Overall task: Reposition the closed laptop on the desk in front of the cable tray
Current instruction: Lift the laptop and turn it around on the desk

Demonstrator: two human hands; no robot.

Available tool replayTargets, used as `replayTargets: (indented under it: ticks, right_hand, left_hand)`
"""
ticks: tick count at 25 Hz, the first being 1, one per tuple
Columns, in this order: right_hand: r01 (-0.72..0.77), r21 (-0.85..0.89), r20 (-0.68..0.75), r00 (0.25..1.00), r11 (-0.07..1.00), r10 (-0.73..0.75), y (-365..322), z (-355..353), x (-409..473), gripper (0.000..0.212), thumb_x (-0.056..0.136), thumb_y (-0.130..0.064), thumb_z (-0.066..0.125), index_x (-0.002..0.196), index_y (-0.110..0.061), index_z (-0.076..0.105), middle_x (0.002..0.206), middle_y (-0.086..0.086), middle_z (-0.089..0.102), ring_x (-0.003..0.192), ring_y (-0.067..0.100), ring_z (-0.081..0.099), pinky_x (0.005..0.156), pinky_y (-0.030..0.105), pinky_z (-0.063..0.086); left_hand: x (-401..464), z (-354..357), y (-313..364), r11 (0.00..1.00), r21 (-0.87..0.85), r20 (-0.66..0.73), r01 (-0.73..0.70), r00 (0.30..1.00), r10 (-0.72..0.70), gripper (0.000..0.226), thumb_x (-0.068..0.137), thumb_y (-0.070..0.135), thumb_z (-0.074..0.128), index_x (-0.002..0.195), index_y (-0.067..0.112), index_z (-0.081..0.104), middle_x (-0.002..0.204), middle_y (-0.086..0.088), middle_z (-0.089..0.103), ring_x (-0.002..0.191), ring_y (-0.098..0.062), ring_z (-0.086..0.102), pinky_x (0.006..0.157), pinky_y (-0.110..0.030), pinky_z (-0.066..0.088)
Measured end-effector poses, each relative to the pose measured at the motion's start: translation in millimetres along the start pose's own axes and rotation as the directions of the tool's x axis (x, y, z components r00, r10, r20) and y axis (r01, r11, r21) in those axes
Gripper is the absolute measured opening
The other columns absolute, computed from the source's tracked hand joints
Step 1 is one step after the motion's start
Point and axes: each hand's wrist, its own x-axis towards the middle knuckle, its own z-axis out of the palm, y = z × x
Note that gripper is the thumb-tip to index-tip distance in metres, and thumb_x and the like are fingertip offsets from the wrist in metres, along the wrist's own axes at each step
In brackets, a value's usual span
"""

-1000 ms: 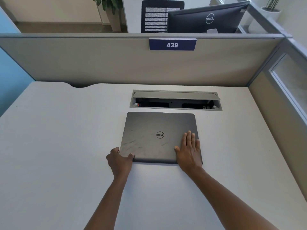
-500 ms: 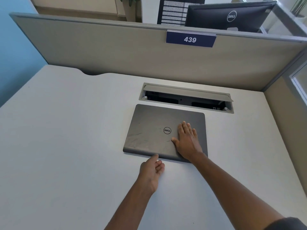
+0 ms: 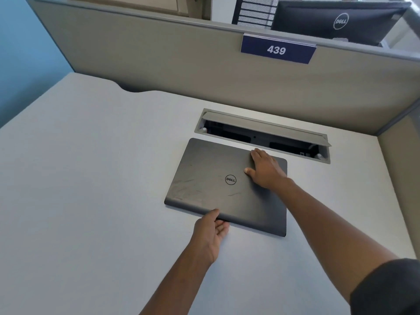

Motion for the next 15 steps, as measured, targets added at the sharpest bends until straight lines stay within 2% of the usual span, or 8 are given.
replayTargets:
  ticks: [2,6,10,13,15]
  right_hand:
    - [0.006,0.005,0.066,0.998,1.0,-0.006,-0.5,-7.5,10.4,0.063,0.091,-0.04,0.063,0.141,-0.008,0.043,0.145,0.014,0.048,0.134,0.034,0.045,0.112,0.043,0.036]
    - [-0.003,0.019,0.183,0.983,1.0,0.0,3.1,-17.8,31.6,0.069,0.089,-0.041,0.067,0.145,-0.01,0.042,0.145,0.015,0.048,0.132,0.033,0.047,0.111,0.044,0.04]
    - [0.018,0.034,0.236,0.971,0.999,-0.026,-2.2,-19.3,51.6,0.069,0.089,-0.041,0.069,0.146,-0.013,0.044,0.143,0.016,0.047,0.132,0.034,0.046,0.111,0.043,0.04]
    - [0.007,0.042,0.226,0.974,0.999,-0.017,0.6,-17.1,54.2,0.073,0.085,-0.04,0.074,0.146,-0.012,0.045,0.142,0.015,0.048,0.131,0.034,0.046,0.109,0.042,0.04]
    - [-0.012,0.067,0.224,0.975,0.998,-0.004,2.4,-16.7,55.6,0.073,0.083,-0.038,0.077,0.144,-0.011,0.046,0.141,0.015,0.049,0.13,0.033,0.047,0.109,0.041,0.041]
  left_hand:
    - [3.8,1.0,-1.2,1.0,-0.009,-0.007,-0.006,1.0,0.006,0.018,0.095,0.012,0.06,0.104,-0.004,0.056,0.107,-0.023,0.057,0.105,-0.034,0.059,0.099,-0.04,0.05]
    - [10.7,2.9,-3.4,1.0,-0.011,-0.023,-0.017,1.0,0.017,0.027,0.096,0.013,0.058,0.115,-0.005,0.053,0.114,-0.025,0.056,0.109,-0.035,0.058,0.102,-0.042,0.049]
    - [13.4,5.8,-3.7,0.999,-0.002,-0.053,-0.035,0.998,0.035,0.025,0.096,0.012,0.059,0.113,-0.005,0.054,0.11,-0.024,0.057,0.108,-0.035,0.059,0.102,-0.04,0.049]
    - [12.7,8.6,-6.5,0.998,0.034,-0.059,-0.049,0.997,0.051,0.021,0.094,0.009,0.06,0.109,-0.006,0.056,0.105,-0.023,0.058,0.107,-0.033,0.059,0.1,-0.037,0.049]
    - [12.8,9.1,-7.7,0.996,0.068,-0.06,-0.055,0.996,0.059,0.025,0.092,0.005,0.062,0.113,-0.009,0.056,0.105,-0.022,0.058,0.102,-0.03,0.059,0.097,-0.034,0.05]
